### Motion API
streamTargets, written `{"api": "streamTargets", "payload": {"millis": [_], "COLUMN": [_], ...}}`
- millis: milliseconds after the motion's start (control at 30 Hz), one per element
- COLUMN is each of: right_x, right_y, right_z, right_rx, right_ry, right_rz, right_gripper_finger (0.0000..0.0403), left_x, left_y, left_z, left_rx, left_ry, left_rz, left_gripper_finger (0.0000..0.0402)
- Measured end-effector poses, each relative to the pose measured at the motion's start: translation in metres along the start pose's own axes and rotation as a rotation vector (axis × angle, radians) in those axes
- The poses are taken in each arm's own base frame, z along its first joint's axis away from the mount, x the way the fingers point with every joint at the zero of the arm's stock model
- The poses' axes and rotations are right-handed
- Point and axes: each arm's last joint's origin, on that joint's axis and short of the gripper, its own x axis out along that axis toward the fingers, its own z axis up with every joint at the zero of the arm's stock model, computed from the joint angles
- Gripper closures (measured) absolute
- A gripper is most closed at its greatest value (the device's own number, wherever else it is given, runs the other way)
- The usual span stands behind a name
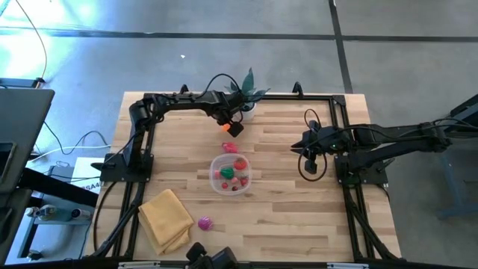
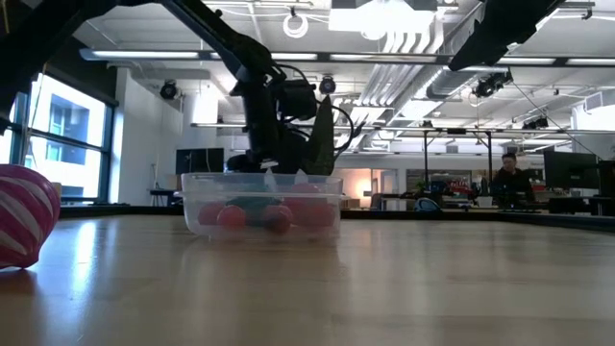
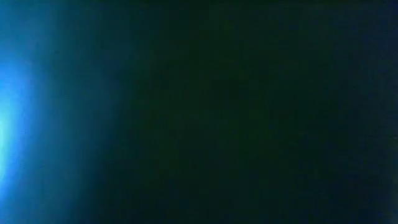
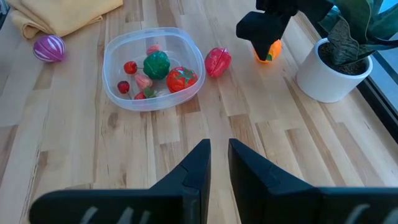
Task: Pick and placing Produce into tupperware
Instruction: Put the orange into the transparent bin
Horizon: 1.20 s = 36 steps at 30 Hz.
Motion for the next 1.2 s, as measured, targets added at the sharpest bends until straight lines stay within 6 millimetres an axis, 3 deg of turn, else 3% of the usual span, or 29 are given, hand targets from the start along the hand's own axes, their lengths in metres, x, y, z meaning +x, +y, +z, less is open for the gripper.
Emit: {"api": "streamTargets", "payload": {"millis": [733,1200], "right_x": [0.0,0.0], "right_y": [0.0,-0.0001], "right_z": [-0.0001,-0.0001], "right_rx": [0.0,0.0], "right_ry": [0.0,0.0], "right_rz": [0.0,-0.001], "right_gripper_finger": [0.0356,0.0356], "left_x": [0.0065,0.0064], "left_y": [0.0008,0.0009], "left_z": [-0.0012,-0.0014], "left_rx": [0.006,0.005], "left_ry": [0.017,0.019], "left_rz": [0.029,0.029], "left_gripper_finger": [0.0092,0.015]}}
